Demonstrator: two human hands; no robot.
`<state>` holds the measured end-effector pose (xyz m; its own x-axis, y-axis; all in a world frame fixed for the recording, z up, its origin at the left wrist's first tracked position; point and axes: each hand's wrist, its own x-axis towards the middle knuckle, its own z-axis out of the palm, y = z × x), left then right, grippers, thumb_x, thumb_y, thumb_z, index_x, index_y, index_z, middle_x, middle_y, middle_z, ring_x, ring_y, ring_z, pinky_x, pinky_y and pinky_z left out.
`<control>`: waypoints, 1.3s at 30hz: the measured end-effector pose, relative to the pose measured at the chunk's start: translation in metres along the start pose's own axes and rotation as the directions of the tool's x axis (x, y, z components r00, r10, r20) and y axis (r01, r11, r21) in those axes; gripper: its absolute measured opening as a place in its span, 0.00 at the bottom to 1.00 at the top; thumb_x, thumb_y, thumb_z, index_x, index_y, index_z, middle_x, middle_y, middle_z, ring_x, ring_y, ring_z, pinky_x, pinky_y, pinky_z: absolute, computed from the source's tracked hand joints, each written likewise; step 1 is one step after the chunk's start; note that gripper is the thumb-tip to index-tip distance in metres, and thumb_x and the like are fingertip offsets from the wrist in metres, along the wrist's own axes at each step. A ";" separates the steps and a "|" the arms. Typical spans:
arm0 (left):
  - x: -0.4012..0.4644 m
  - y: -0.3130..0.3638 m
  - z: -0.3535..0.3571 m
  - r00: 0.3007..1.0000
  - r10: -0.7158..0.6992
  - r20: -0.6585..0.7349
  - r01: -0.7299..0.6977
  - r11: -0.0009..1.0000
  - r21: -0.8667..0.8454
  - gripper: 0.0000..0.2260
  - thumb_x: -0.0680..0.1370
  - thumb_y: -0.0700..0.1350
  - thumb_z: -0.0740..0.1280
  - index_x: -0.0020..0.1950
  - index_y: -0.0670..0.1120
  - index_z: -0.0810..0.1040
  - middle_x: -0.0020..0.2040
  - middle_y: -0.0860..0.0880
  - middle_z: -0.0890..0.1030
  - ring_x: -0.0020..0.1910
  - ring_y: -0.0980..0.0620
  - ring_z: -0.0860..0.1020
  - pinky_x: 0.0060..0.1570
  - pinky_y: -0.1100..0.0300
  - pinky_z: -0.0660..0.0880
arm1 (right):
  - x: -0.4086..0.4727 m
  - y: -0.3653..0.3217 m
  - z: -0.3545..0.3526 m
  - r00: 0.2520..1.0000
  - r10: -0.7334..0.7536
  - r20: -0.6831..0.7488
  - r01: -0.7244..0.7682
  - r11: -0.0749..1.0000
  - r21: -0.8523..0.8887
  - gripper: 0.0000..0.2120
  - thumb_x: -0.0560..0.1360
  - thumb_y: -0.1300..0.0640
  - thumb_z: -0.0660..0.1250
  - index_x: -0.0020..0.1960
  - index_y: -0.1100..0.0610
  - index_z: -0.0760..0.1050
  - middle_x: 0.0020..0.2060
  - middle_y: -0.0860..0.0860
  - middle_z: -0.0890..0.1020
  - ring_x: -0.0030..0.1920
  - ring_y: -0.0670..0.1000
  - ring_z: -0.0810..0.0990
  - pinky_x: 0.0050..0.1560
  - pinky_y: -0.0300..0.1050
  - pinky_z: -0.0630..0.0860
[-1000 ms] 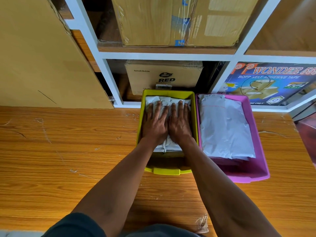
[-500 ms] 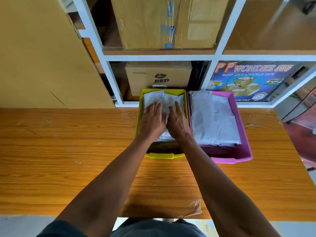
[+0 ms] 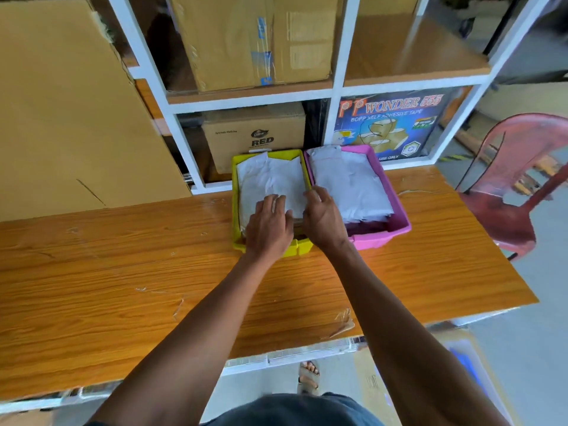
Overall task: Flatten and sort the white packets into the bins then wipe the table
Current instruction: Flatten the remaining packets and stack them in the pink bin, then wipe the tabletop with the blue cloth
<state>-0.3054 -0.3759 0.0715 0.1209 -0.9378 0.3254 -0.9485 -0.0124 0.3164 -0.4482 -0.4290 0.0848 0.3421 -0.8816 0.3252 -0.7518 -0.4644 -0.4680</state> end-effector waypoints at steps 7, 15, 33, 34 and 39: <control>-0.063 0.011 -0.017 0.989 0.142 -0.051 -0.145 0.988 -0.062 0.17 0.85 0.50 0.59 0.69 0.44 0.76 0.64 0.44 0.78 0.60 0.43 0.76 0.54 0.45 0.79 | -0.080 -0.017 -0.014 0.987 0.091 -0.136 -0.104 0.990 -0.094 0.16 0.75 0.62 0.58 0.61 0.61 0.75 0.58 0.61 0.77 0.54 0.66 0.77 0.51 0.61 0.78; -0.134 0.045 -0.014 0.961 0.275 -0.015 -0.273 0.944 -0.186 0.14 0.83 0.48 0.64 0.67 0.45 0.76 0.62 0.45 0.78 0.58 0.43 0.77 0.50 0.46 0.79 | -0.190 -0.019 -0.035 0.940 0.276 -0.199 -0.303 0.945 -0.120 0.19 0.74 0.65 0.64 0.64 0.61 0.76 0.64 0.61 0.77 0.58 0.67 0.76 0.53 0.60 0.77; -0.253 0.236 0.073 0.695 0.591 0.408 -0.420 0.795 -0.437 0.16 0.83 0.53 0.53 0.66 0.49 0.71 0.62 0.46 0.74 0.56 0.42 0.78 0.51 0.44 0.80 | -0.436 0.104 -0.113 0.630 0.727 -0.272 -0.771 0.629 -0.103 0.18 0.72 0.69 0.64 0.60 0.63 0.78 0.57 0.65 0.79 0.54 0.69 0.79 0.49 0.61 0.80; -0.257 0.251 0.079 0.675 0.599 0.431 -0.420 0.792 -0.443 0.16 0.84 0.51 0.55 0.69 0.48 0.72 0.64 0.45 0.74 0.58 0.41 0.78 0.54 0.45 0.79 | -0.449 0.116 -0.118 0.612 0.743 -0.271 -0.786 0.609 -0.105 0.17 0.72 0.69 0.64 0.60 0.63 0.77 0.57 0.64 0.79 0.55 0.69 0.78 0.49 0.61 0.79; -0.272 0.305 0.110 0.574 0.615 0.541 -0.388 0.786 -0.481 0.18 0.84 0.41 0.63 0.75 0.40 0.72 0.71 0.38 0.72 0.68 0.41 0.73 0.66 0.50 0.72 | -0.496 0.155 -0.139 0.500 0.824 -0.265 -0.862 0.502 -0.066 0.18 0.76 0.67 0.64 0.65 0.61 0.77 0.61 0.63 0.78 0.58 0.67 0.78 0.48 0.60 0.79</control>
<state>-0.6598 -0.1625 -0.0181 -0.6718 -0.7339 -0.1003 -0.6515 0.5210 0.5514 -0.8125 -0.0518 -0.0349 -0.5979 -0.8015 -0.0048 -0.7100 0.5325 -0.4609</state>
